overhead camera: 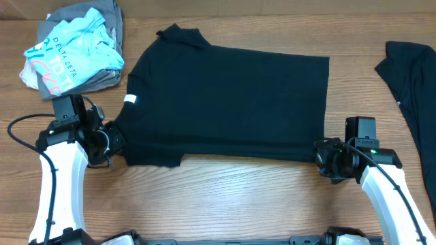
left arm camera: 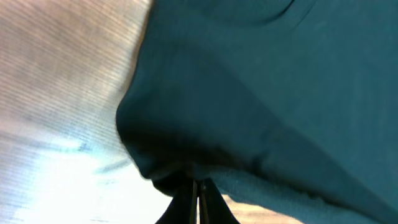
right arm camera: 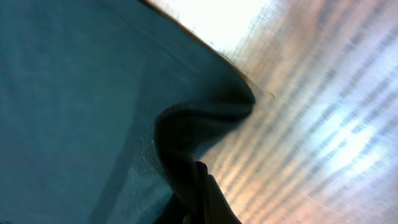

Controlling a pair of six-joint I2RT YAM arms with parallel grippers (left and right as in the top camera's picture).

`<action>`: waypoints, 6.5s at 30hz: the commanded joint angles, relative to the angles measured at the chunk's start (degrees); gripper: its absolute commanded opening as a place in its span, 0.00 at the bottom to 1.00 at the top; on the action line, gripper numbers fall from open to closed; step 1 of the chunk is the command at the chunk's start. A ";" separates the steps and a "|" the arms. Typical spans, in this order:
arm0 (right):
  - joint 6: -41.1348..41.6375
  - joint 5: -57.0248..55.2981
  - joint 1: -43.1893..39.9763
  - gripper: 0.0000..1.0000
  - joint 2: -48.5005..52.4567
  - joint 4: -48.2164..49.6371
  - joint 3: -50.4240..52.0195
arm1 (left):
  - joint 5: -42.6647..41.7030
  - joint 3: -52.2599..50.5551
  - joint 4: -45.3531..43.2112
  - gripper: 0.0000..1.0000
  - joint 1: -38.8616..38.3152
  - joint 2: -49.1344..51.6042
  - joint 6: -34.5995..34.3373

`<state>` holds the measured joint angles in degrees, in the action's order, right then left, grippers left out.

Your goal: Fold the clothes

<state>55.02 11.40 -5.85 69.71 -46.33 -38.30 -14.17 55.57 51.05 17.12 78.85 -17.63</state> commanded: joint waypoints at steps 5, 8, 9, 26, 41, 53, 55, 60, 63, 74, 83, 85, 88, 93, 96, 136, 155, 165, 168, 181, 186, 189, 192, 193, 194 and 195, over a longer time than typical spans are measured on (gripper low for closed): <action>1.25 -1.07 0.15 0.04 1.84 4.81 -1.31 | -4.09 1.33 -8.76 0.04 0.04 -0.87 -1.36; 1.22 -1.09 0.15 0.04 3.98 6.58 -1.31 | -4.11 1.33 -12.00 0.04 -0.39 -0.85 -3.04; 1.20 -1.09 0.15 0.04 4.72 7.41 -1.31 | -4.11 1.33 -13.27 0.04 -0.83 -0.85 -3.23; 1.18 -0.39 0.15 0.08 7.89 22.71 -1.31 | 4.24 1.33 -24.98 0.06 -9.66 6.69 -4.07; 0.52 -2.78 0.15 0.09 14.32 28.83 -1.31 | 8.44 1.33 -32.54 0.04 -9.66 13.55 -4.96; 0.48 -2.80 0.15 0.68 17.22 36.06 -1.31 | 8.85 1.33 -36.24 0.25 -9.66 13.68 -5.14; 0.39 -2.73 0.15 0.95 17.20 36.59 -1.31 | 8.81 1.40 -36.33 0.45 -9.66 13.68 -5.11; -4.55 0.44 0.09 1.00 16.68 34.64 -4.33 | 8.63 5.95 -29.49 0.54 -9.64 12.92 -5.11; -6.91 0.63 0.02 1.00 15.21 27.93 -10.10 | 8.63 11.74 -22.77 0.60 -9.64 11.76 -4.28; -14.75 8.46 0.09 1.00 12.59 -1.07 -30.64 | 1.86 25.88 9.44 1.00 -9.70 11.65 -2.73; -14.75 9.27 2.60 1.00 13.51 -10.58 -26.05 | -6.84 18.12 9.60 0.98 -12.55 17.66 -0.42; -14.53 9.29 4.44 1.00 13.68 -6.84 -23.93 | -7.28 17.81 7.67 0.96 -15.04 19.50 -0.61; -13.16 9.16 7.85 1.00 14.53 -1.05 -21.03 | -4.74 17.81 4.20 0.96 -19.08 21.68 -2.54; -9.79 9.07 12.79 1.00 16.98 8.68 -17.97 | -1.88 17.81 -0.96 0.91 -22.08 24.33 -6.80; -9.79 8.94 14.10 1.00 18.18 11.85 -17.35 | -1.40 17.81 -1.42 0.88 -21.94 25.90 -7.34; -11.80 3.19 14.51 1.00 20.11 18.86 -17.35 | 9.64 20.26 -2.25 0.75 -14.53 34.10 2.25; -11.78 2.10 14.51 1.00 20.11 19.08 -17.35 | 6.45 22.45 -2.86 0.21 -14.51 34.27 1.60; -11.76 1.51 14.53 1.00 20.11 19.08 -17.35 | 5.05 24.70 -6.93 0.04 -14.51 34.27 -4.59; -11.76 1.51 14.53 1.00 20.11 19.08 -17.35 | 5.07 24.70 -9.73 0.04 -14.53 34.29 -7.13; -11.76 1.46 14.53 1.00 20.11 19.23 -17.35 | 4.20 24.68 -22.12 0.04 -14.64 34.29 -12.00; -11.74 1.49 14.53 1.00 20.11 19.32 -17.35 | 4.26 24.04 -26.38 0.10 -14.86 34.29 -12.44; -11.74 1.49 14.53 1.00 20.11 19.32 -17.35 | 4.26 23.34 -29.18 0.10 -15.58 34.32 -12.46; -11.74 1.49 14.53 1.00 20.11 19.32 -17.35 | 4.33 23.06 -32.11 0.10 -16.63 34.80 -12.46; -11.76 1.49 14.53 1.00 20.11 19.30 -17.35 | 4.33 23.04 -32.81 0.11 -16.96 35.10 -12.46; -11.76 1.49 14.53 1.00 20.11 19.32 -17.35 | 4.42 23.06 -33.48 0.14 -17.29 35.50 -12.46; -11.76 1.46 14.53 1.00 20.11 19.30 -17.35 | 4.63 23.04 -34.21 0.22 -17.64 36.09 -12.46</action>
<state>43.68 13.26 8.40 89.65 -27.44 -55.86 -10.07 78.89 18.06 0.58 112.97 -29.04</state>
